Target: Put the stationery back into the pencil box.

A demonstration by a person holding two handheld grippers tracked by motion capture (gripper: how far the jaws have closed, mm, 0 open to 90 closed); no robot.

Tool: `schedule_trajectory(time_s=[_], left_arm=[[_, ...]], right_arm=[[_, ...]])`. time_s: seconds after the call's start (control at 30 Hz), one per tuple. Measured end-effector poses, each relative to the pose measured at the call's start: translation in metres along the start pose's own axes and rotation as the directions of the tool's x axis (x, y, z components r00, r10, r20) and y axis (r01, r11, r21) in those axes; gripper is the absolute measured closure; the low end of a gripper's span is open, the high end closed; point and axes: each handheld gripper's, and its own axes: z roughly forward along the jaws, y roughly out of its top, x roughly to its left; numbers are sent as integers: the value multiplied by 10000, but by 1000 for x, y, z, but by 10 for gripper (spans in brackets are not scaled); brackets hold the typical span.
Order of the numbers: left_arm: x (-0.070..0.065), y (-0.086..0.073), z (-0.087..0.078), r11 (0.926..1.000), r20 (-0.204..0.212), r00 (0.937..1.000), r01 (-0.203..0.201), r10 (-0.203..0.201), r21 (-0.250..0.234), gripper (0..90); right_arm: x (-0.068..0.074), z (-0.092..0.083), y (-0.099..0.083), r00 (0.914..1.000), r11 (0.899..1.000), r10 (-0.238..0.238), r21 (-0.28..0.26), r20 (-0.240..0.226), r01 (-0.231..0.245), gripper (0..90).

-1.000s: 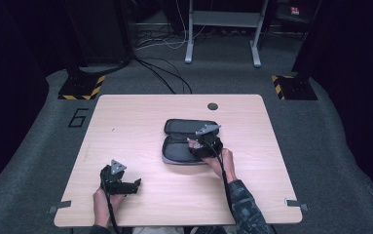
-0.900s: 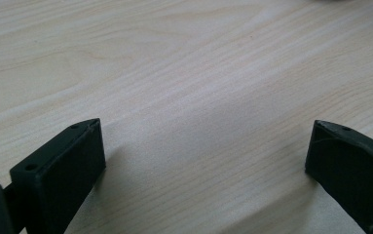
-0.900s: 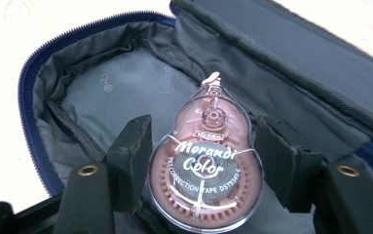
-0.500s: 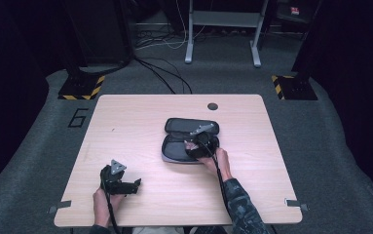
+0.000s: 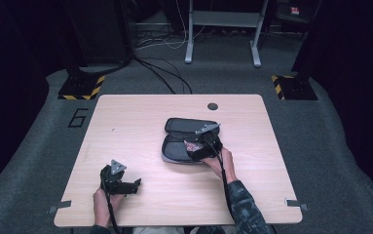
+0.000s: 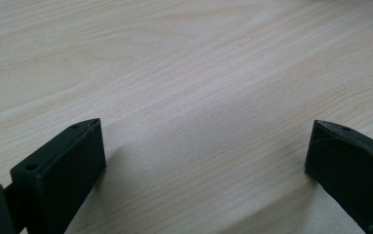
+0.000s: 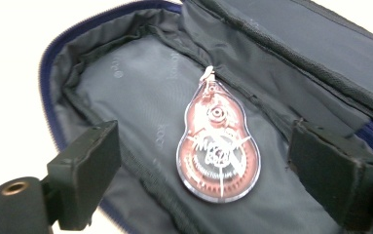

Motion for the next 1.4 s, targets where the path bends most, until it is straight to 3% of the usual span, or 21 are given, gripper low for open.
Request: schedule_trajectory(time_s=[0.03,0.17,0.27,0.4,0.63,0.87,1.13,1.4], left_arm=[[0,0,0,10000,-26,10000,5,-5,3,11],[0,0,0,9999,-27,10000,93,-93,-60,11],[0,0,0,9999,-40,9999,92,-92,-58,11],[0,0,0,9999,-39,10000,87,-87,-55,11],[0,0,0,9999,-30,10000,86,-87,-58,11],[0,0,0,9999,-42,10000,90,-91,-61,11],[0,0,0,9999,-26,10000,90,-90,-56,11],[0,0,0,9999,-41,9999,91,-91,-61,11]], right_arm=[[-1,-4,-1,9998,9998,-190,10,-23,190,102],[-1,-18,-2,9998,9994,-218,-269,-20,217,73],[-1,-29,-3,9999,9994,14,-348,-131,-19,61],[-2,-44,-10,10000,9980,-21,-630,-88,15,52],[-2,-69,-28,9997,9952,5,-983,262,21,51],[-12,-98,-56,9952,9923,314,-1223,927,-199,53],[-31,-122,-101,9791,9883,1023,-1296,1757,-801,49],[-49,-124,-150,9556,9889,1383,-896,2601,-1187,30]])
